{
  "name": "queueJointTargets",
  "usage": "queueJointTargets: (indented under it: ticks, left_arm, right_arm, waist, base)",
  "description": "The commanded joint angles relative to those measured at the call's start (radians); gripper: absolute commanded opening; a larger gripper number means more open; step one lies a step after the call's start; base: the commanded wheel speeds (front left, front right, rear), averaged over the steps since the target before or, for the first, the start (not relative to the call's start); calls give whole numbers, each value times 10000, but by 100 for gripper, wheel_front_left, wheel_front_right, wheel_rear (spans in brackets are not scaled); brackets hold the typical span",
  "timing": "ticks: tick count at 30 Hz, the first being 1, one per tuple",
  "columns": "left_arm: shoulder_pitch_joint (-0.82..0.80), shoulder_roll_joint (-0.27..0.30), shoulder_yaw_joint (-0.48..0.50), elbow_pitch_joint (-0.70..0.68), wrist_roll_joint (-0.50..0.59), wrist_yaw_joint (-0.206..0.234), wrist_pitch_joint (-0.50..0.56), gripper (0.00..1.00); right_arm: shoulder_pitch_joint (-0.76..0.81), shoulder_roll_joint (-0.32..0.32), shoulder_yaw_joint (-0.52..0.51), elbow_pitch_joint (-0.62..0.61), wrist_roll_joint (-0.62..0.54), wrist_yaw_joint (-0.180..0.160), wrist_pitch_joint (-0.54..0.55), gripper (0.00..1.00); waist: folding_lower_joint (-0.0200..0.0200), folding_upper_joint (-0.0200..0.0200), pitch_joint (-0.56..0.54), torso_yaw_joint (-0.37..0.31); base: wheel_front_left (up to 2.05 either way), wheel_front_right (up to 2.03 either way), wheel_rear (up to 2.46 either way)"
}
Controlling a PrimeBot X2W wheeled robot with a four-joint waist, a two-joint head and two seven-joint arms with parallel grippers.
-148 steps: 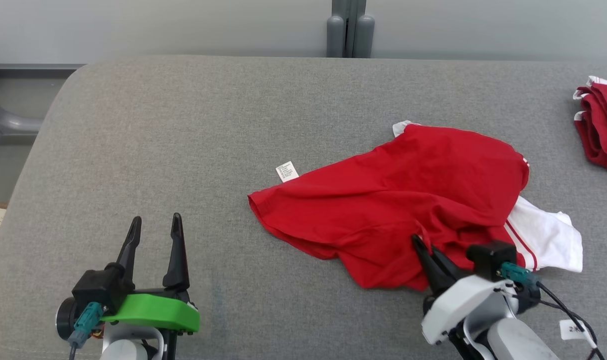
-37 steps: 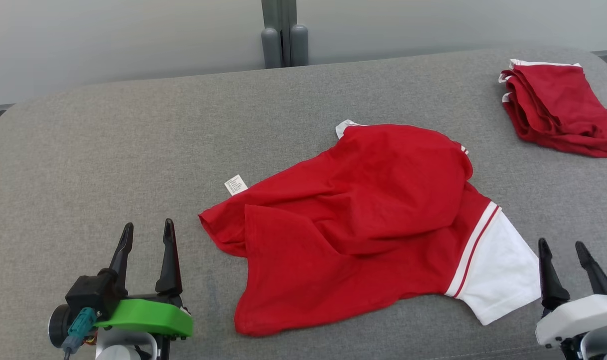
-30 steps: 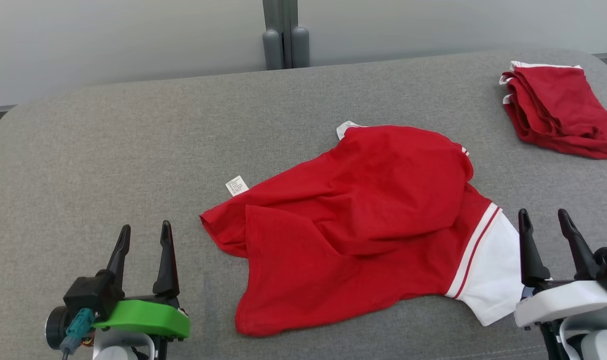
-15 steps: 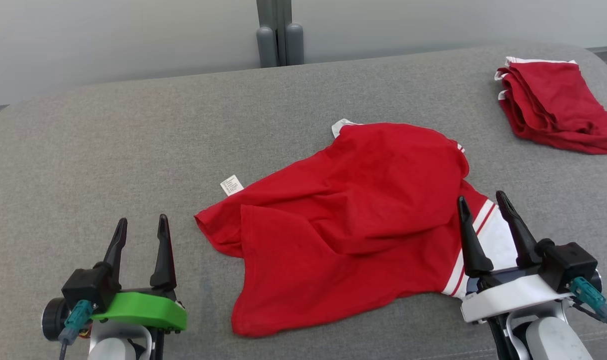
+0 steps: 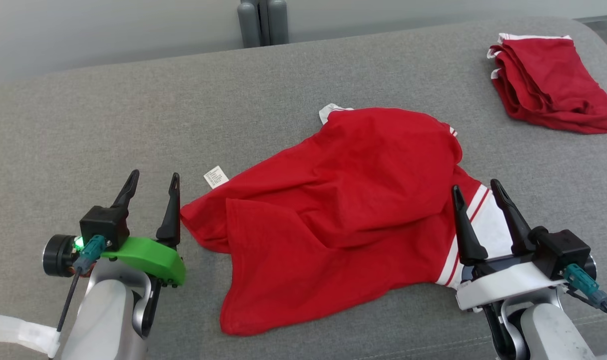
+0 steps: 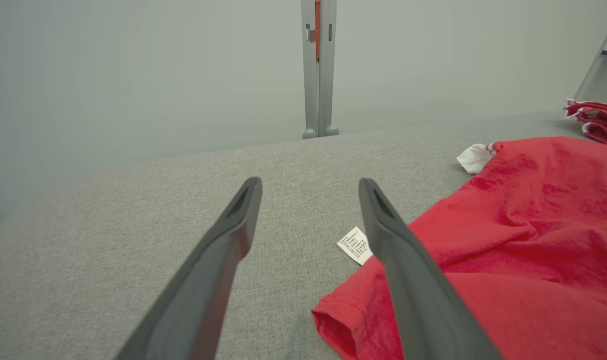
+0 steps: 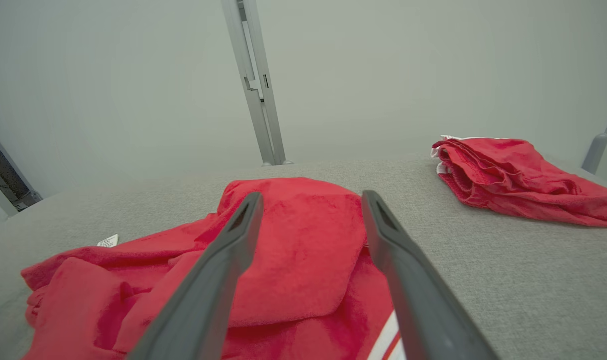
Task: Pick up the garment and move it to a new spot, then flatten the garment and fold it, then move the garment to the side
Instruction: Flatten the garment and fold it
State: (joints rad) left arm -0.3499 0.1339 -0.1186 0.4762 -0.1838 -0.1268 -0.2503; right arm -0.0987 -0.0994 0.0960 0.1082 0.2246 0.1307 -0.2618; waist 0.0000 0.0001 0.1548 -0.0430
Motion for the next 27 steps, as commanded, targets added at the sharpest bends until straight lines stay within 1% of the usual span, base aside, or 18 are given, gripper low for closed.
queueJointTargets:
  ticks: [1, 9, 16, 17, 18, 23, 27]
  left_arm:
    - [-272, 81, -120, 259, -59, -21, 49, 100]
    - [-958, 229, -876, 2019, -454, -42, 266, 100]
    - [-1315, 295, -1602, 3284, -995, -45, 553, 100]
    - [-1365, 299, -1724, 3442, -1068, -45, 595, 46]
    - [-1458, 332, -1819, 3552, -1102, -46, 562, 0]
    - [-2054, 523, -2134, 3835, -1301, -46, 316, 0]
    - [-2808, 679, -2053, 3843, -1291, -28, 42, 0]
  right_arm:
    - [-171, 1, -27, 24, -109, 0, -37, 100]
    - [-395, 54, -64, 25, -185, 0, -33, 100]
    - [-551, 42, -86, 58, -253, 0, -33, 100]
    - [-551, 41, -97, 52, -277, 0, -33, 100]
    - [-565, 32, -106, 40, -283, 0, -33, 100]
    - [-655, -1, -172, -15, -277, 0, -33, 100]
    - [-665, -8, -266, -56, -310, 0, -34, 100]
  waist:
    - [0, -1, 288, -166]
    - [0, -1, 756, -357]
    - [0, -1, 902, -434]
    - [0, -1, 915, -444]
    - [0, -1, 932, -454]
    - [0, -1, 1003, -497]
    - [0, -1, 1034, -540]
  base:
    - [0, 0, 0]
    - [0, 0, 0]
    - [0, 0, 0]
    - [0, 0, 0]
    - [0, 0, 0]
    - [0, 0, 0]
    - [0, 0, 0]
